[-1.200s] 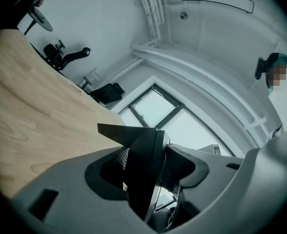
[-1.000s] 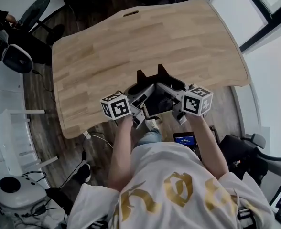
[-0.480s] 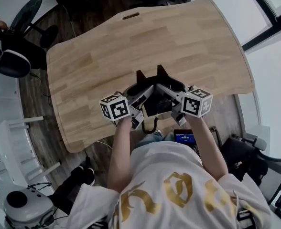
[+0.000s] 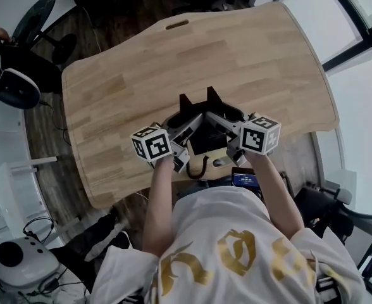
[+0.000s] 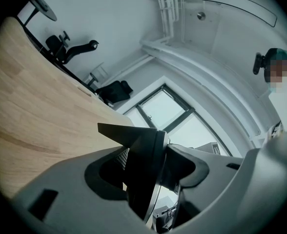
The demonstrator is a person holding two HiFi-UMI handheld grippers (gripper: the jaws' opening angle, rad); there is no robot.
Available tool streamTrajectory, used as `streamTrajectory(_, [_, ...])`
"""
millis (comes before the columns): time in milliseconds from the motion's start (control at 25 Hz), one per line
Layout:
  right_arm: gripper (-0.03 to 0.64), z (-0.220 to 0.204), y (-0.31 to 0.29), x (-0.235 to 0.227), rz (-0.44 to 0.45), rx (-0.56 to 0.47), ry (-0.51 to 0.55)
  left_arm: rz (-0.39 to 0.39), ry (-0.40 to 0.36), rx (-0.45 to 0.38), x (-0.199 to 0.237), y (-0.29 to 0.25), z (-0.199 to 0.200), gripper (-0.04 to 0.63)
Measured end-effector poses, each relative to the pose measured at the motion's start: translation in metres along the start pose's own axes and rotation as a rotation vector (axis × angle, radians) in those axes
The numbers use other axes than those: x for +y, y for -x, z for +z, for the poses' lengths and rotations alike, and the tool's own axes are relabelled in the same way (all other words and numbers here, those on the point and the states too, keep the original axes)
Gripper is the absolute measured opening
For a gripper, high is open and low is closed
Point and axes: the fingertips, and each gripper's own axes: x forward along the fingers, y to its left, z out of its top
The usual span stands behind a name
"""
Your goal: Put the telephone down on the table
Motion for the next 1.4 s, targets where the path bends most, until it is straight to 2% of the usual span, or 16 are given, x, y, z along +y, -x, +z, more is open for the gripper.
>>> streamTrajectory(680, [0.242, 0.014, -0.055, -0.029, 0.007, 0.051, -0.041, 0.030, 0.042, 0.001, 0.052, -0.011, 0.032, 0.230])
streamTrajectory(1400, [0.242, 0.001, -0.079, -0.067, -0.009, 0.110, -0.086, 0.053, 0.115, 0.030, 0.094, -0.029, 0.025, 0.232])
